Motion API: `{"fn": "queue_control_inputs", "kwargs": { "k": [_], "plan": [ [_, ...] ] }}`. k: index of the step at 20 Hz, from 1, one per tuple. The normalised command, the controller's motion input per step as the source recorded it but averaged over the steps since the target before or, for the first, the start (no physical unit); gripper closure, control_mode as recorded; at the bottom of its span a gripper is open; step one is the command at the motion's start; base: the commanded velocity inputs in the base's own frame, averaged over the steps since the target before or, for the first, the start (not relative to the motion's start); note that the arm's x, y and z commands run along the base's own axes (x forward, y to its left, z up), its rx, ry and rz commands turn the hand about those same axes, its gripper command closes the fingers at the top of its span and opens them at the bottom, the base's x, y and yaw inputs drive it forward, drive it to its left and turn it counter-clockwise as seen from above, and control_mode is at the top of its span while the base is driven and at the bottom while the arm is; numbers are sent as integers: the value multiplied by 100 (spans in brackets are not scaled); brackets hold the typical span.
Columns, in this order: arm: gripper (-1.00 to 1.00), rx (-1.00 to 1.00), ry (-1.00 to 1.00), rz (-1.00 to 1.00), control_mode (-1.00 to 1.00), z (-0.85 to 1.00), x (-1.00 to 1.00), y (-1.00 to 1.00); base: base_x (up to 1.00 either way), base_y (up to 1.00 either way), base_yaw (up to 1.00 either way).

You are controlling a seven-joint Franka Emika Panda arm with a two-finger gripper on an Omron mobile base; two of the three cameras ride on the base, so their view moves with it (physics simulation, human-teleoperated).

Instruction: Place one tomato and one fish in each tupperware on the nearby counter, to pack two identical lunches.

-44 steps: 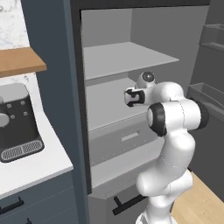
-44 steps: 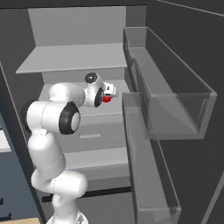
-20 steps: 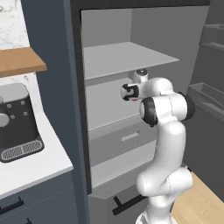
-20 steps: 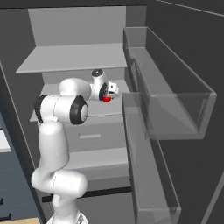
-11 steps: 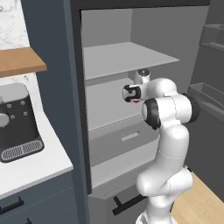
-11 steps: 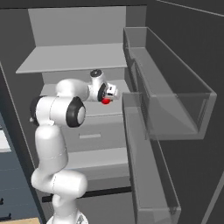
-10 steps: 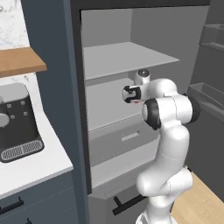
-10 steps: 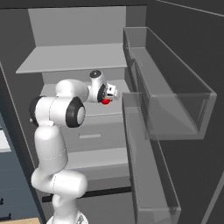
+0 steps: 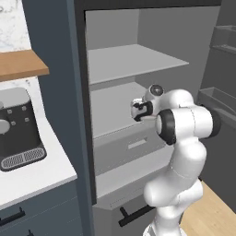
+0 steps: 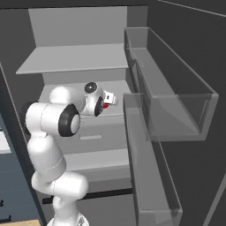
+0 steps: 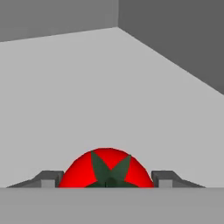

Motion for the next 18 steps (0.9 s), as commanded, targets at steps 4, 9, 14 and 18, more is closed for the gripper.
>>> {"fn": "queue_control_inputs", "kwargs": {
  "k": [4, 9, 14, 18],
  "plan": [
    [100, 3, 0, -3, -100, 69, -96, 0, 0, 0, 0],
    [100, 4, 2, -5, -100, 94, -100, 0, 0, 0, 0],
    [100, 0, 24, -7, -100, 96, -91, 0, 0, 0, 0],
    [100, 0, 44, -3, -100, 42, -88, 5, 0, 0, 0]
  ]
}}
